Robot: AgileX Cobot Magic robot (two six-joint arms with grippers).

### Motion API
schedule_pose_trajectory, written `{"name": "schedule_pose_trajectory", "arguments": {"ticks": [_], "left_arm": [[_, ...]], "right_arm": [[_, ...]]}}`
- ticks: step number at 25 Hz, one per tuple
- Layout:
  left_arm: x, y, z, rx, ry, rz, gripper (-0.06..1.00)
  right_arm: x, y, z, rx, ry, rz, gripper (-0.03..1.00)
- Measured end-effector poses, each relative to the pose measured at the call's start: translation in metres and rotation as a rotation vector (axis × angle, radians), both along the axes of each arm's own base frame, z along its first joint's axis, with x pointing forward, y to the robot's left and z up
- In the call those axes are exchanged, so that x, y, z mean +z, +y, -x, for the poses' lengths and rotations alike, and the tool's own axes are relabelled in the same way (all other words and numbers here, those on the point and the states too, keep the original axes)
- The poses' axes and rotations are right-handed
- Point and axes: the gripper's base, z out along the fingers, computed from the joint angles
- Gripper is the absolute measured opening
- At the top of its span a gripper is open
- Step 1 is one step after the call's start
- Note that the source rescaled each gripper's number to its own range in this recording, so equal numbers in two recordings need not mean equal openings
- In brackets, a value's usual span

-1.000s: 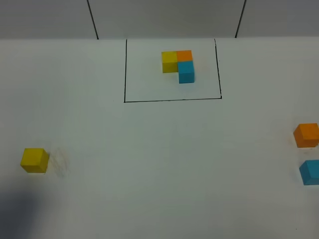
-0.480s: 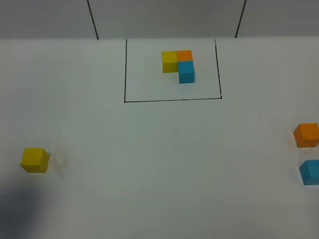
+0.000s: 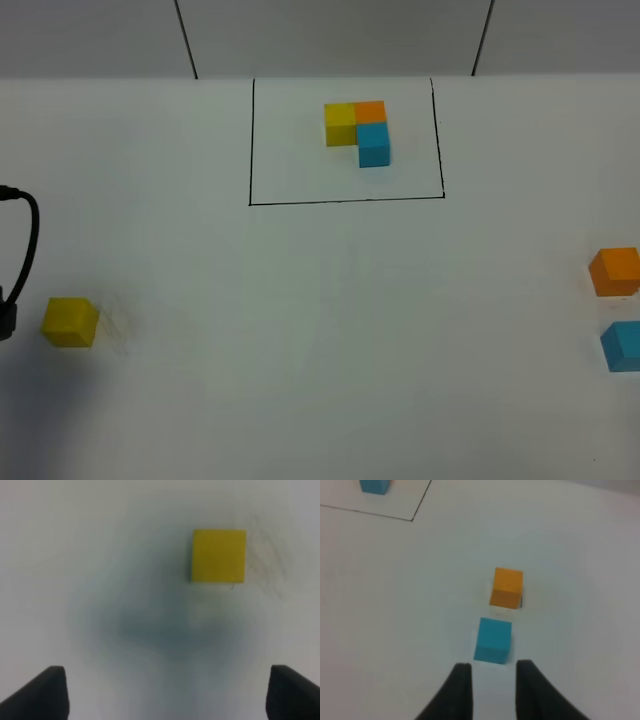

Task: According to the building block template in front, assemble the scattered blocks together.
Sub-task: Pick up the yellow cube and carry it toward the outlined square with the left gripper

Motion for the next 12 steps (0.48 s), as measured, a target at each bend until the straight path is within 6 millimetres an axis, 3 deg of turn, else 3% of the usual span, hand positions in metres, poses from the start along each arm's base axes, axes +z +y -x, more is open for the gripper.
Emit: {"name": "schedule_pose_trajectory", "arguments": {"ticks": [12], "left_arm": [[-0.038,-0.003,-0.036,-0.005,0.066,0.025,1.0]], "right_arm": [[0.0,0.0,0.0,0.0,0.0,0.0,0.24]]}}
